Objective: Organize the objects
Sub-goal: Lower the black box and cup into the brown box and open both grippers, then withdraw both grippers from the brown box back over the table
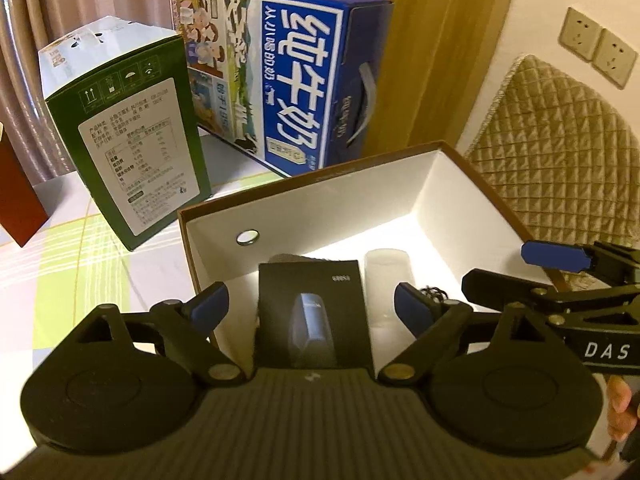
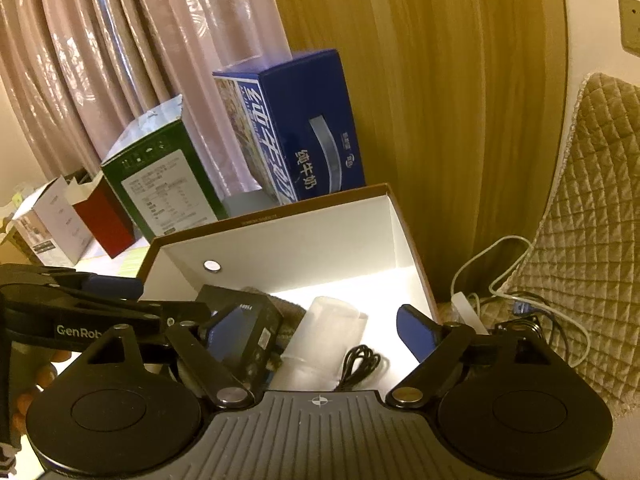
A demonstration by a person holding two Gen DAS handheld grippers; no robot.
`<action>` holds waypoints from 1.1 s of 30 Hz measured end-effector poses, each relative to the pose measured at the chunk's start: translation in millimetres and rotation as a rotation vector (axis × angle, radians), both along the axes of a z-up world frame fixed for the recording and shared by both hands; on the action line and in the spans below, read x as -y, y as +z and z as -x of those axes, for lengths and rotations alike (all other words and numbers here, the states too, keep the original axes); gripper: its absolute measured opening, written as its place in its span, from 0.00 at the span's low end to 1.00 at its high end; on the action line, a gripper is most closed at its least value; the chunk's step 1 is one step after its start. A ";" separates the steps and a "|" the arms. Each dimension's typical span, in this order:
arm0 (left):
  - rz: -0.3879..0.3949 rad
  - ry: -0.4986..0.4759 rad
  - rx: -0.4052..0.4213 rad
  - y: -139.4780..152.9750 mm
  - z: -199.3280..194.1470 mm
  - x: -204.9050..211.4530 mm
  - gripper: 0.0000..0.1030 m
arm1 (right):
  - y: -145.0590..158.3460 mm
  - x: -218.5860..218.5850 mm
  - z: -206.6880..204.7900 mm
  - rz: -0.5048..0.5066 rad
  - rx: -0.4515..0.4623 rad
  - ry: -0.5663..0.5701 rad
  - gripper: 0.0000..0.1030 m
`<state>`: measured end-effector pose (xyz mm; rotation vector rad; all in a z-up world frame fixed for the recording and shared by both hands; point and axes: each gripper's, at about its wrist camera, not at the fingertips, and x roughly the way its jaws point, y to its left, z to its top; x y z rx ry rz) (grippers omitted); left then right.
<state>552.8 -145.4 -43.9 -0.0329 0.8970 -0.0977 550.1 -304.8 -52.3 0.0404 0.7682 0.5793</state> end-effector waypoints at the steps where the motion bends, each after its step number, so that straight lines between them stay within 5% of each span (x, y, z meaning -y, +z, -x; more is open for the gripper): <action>1: 0.001 -0.005 0.003 2.0 3.4 0.2 0.86 | 2.1 2.4 3.8 -0.002 0.001 0.000 0.83; 13: 0.034 -0.019 0.023 29.3 52.5 -0.2 0.92 | 23.4 28.4 49.2 -0.043 -0.006 -0.052 0.98; 33: 0.056 0.021 -0.002 49.7 146.6 0.5 0.92 | 32.9 40.1 125.3 -0.033 -0.038 -0.059 0.98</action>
